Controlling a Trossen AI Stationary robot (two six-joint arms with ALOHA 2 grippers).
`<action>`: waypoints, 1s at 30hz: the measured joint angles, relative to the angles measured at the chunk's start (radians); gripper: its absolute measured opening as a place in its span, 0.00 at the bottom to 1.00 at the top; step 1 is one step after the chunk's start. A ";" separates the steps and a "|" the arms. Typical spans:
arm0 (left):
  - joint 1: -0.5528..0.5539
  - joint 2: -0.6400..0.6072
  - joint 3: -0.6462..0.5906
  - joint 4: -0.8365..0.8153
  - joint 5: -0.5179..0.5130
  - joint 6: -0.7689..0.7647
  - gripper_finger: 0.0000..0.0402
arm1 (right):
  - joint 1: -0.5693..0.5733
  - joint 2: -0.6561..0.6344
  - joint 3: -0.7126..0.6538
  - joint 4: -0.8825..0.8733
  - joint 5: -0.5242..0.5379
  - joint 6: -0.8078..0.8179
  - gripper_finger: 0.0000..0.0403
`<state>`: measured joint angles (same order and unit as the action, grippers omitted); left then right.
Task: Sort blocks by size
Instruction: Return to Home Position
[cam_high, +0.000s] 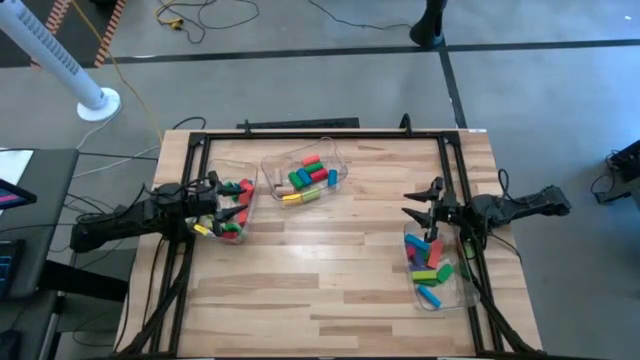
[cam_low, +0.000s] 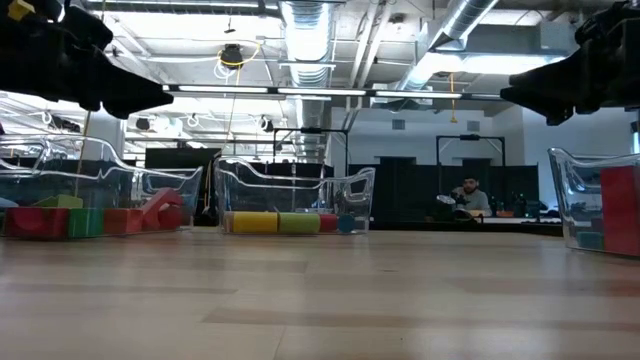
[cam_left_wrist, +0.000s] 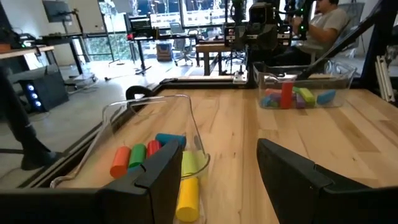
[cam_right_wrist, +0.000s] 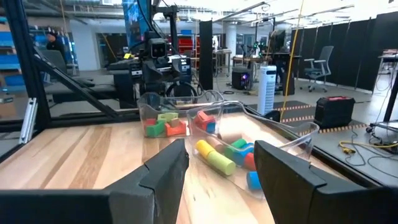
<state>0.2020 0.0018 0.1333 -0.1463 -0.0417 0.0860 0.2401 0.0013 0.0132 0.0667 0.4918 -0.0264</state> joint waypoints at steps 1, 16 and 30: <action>0.000 0.001 0.000 -0.002 -0.001 0.002 0.50 | 0.000 0.000 0.000 -0.001 0.002 0.000 0.54; 0.000 0.003 -0.001 -0.135 -0.094 -0.002 0.50 | -0.001 0.000 0.000 -0.006 0.007 0.008 0.54; 0.000 0.003 -0.004 -0.118 -0.106 -0.128 0.50 | -0.001 0.000 0.000 -0.007 0.007 0.011 0.54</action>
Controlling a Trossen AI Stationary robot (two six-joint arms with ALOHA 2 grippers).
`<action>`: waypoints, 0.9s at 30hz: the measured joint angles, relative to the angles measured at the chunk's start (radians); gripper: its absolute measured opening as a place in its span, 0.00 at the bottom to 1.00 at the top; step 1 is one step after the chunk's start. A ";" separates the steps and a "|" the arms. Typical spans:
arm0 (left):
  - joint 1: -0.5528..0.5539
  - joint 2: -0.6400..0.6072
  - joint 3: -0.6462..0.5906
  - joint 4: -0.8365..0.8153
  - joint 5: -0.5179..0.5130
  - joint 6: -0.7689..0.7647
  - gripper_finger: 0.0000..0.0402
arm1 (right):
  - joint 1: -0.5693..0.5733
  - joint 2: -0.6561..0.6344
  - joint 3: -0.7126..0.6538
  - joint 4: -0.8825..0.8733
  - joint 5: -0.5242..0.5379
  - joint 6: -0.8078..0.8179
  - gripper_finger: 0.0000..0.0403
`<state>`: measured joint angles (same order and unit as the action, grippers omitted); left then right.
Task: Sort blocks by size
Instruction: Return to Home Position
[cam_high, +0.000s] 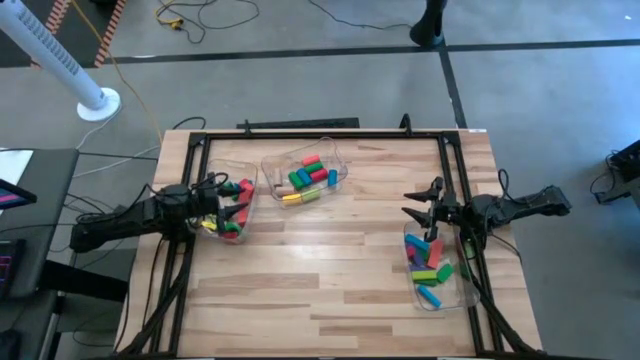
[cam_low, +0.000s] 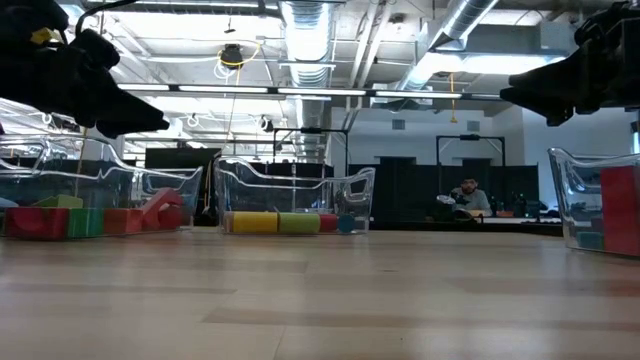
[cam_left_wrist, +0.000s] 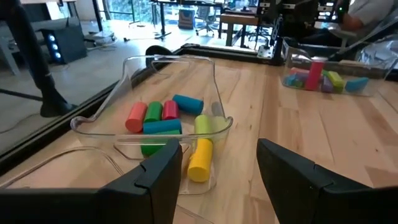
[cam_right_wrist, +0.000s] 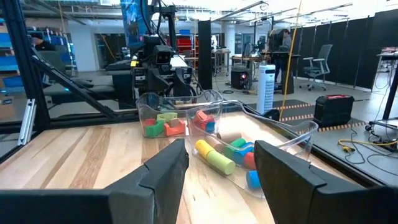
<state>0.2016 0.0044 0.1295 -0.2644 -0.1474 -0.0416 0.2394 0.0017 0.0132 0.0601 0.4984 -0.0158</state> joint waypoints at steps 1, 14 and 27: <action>0.000 0.000 0.000 0.000 0.000 -0.004 0.50 | 0.000 0.000 0.000 0.000 0.000 0.000 0.54; 0.000 0.000 0.000 -0.006 0.000 -0.155 0.50 | 0.000 0.000 0.000 0.000 0.000 -0.003 0.54; 0.000 0.000 0.000 -0.009 0.000 -0.068 0.50 | 0.000 0.000 -0.001 0.000 0.000 -0.003 0.54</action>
